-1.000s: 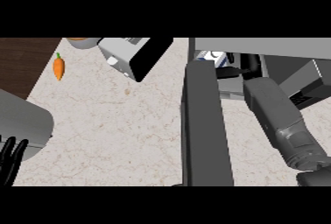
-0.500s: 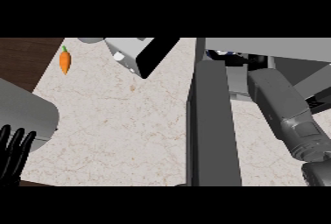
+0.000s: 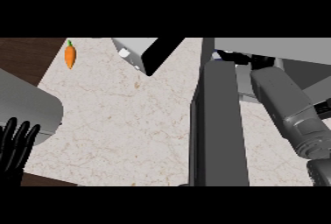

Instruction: Pick up the milk, place it into the microwave and close the microwave

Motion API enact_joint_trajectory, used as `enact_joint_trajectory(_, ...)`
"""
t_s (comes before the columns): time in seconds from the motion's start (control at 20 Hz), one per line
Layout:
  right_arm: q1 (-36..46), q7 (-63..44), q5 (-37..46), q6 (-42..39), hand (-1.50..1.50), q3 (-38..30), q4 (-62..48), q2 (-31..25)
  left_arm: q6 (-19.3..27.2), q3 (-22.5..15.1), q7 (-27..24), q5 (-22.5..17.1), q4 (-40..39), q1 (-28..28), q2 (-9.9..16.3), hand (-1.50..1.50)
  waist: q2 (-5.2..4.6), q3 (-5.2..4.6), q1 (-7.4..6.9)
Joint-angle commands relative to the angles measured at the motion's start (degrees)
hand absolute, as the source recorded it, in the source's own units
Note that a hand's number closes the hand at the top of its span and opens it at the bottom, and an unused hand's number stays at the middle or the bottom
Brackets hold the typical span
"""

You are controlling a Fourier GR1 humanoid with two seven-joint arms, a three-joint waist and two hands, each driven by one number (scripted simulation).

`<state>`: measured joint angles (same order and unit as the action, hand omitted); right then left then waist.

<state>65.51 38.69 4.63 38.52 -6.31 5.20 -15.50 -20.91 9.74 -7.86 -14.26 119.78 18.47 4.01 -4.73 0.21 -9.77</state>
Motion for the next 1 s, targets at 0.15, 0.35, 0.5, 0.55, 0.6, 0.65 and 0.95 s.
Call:
enact_joint_trajectory(0.15, 1.12, -0.76, 1.64, 5.28, -1.5, 1.06, -1.34, -0.31, 0.8, -1.74, -0.01, 2.49, -0.56, -1.54, -0.72, -1.5, -0.39, 0.11, -0.68)
enact_joint_trajectory(0.35, 1.9, -3.65, 0.18, -3.63, -1.5, -0.16, -2.18, 1.46, 0.93, -2.59, 0.95, 3.17, -1.25, -2.95, -0.5, -1.5, -0.43, 0.25, -0.4)
enact_joint_trajectory(0.5, 2.44, -4.44, -0.92, -6.39, -1.5, -1.22, -2.14, 3.11, 0.38, -2.95, 0.93, 3.44, -0.89, -2.51, -0.2, -1.5, -0.08, 0.21, -0.97)
enact_joint_trajectory(0.55, 1.18, -2.79, -1.21, -6.89, -1.5, -1.53, -1.63, 2.86, 0.74, -3.44, 0.75, 3.94, -1.04, -2.83, -0.7, -1.5, -0.45, 0.28, -0.72)
enact_joint_trajectory(0.6, 2.31, -3.54, -0.84, -8.02, -1.5, -1.17, -1.78, 2.8, 1.11, -4.52, 1.09, 4.46, -1.12, -3.44, -1.32, -1.5, -0.13, 0.21, -0.21)
enact_joint_trajectory(0.65, 2.11, -3.15, -1.46, -7.89, -1.5, -1.8, -1.48, 4.42, 1.19, -4.46, 1.04, 4.47, -2.17, -3.75, -1.43, -1.5, -0.05, 0.18, -0.02)
enact_joint_trajectory(0.95, 0.29, -2.92, -1.81, -9.3, -1.5, -2.47, -2.19, 3.06, 1.45, -6.26, -0.18, 7.33, -2.03, -2.26, -2.37, -1.5, 0.48, 0.11, 0.41)
